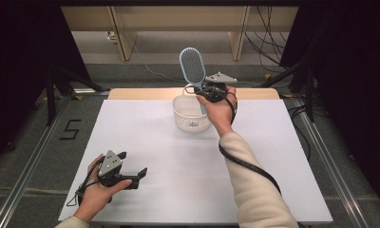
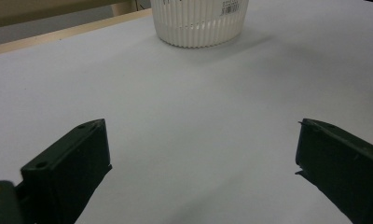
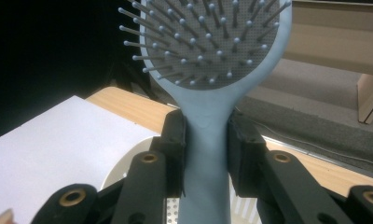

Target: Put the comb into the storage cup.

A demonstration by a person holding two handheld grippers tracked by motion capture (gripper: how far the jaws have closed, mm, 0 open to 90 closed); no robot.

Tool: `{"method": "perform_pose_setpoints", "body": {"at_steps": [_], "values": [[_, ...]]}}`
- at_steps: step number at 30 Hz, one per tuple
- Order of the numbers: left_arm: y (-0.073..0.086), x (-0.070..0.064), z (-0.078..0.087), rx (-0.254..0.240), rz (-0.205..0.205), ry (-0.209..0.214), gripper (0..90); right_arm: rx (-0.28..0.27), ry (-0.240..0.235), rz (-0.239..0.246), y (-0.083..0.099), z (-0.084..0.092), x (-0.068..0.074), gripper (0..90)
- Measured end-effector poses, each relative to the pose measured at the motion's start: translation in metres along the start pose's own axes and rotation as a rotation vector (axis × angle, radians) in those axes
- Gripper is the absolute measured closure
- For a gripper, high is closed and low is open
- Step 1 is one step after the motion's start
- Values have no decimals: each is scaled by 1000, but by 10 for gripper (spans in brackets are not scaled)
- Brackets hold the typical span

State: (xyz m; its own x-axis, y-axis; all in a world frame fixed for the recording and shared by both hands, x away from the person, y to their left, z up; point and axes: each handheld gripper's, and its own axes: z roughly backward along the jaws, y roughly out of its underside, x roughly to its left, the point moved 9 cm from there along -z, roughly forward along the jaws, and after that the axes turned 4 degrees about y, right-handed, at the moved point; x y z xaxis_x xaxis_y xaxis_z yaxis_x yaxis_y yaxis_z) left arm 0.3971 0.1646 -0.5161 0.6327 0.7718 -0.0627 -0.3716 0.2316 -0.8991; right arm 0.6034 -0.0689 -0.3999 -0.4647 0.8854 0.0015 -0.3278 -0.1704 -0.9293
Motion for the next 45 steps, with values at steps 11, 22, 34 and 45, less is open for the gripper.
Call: {"method": "perform_pose_setpoints", "body": {"at_steps": [11,22,34,45], "values": [[0,0,0,0,0,0,23,-2,9,-1,-2,-4,-1,710],[0,0,0,-2,2,1,23,-1,11,-4,0,-9,0,710],[0,0,0,-1,3,1,24,3,11,3,0,-12,1,710],[0,-1,0,-1,0,2,24,8,10,1,3,-16,3,710]]}}
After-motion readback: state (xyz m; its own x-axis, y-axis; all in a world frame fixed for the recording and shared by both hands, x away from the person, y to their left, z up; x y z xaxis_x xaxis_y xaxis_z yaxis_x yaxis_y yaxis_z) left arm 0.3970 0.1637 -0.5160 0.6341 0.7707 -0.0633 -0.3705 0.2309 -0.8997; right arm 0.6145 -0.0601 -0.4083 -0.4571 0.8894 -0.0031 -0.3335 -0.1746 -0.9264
